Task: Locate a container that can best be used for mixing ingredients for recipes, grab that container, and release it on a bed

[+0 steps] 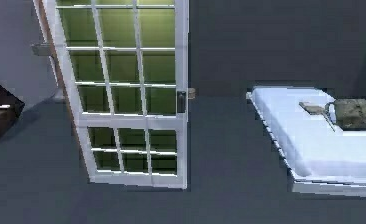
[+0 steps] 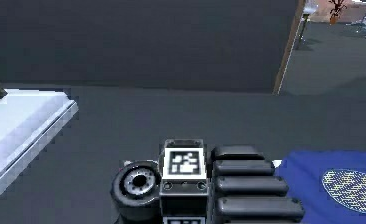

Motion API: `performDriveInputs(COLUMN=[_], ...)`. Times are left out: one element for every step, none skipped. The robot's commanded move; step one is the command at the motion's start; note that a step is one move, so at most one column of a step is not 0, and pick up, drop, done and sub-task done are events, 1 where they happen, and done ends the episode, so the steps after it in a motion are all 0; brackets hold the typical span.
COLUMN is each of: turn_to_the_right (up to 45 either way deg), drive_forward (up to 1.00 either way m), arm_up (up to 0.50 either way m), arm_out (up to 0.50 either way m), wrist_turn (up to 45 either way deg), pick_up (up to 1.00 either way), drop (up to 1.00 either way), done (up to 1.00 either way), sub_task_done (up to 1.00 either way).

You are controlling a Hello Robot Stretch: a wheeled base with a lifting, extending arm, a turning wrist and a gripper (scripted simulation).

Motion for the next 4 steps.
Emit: performDriveInputs(turn_to_the_right=[-45.0,-45.0,-42.0,-45.0], drive_forward=[0.00,0.00,0.00,0.00], arm_up=[0.00,0.00,0.00,0.00], arm_out=[0.00,0.00,0.00,0.00], wrist_turn=[0.0,0.0,0.0,0.0], pick_up=[0.00,0.00,0.00,0.00], drop=[0.00,0.00,0.00,0.00], done=[0.00,0.00,0.00,0.00], sub_task_done=[0.00,0.00,0.00,0.00])
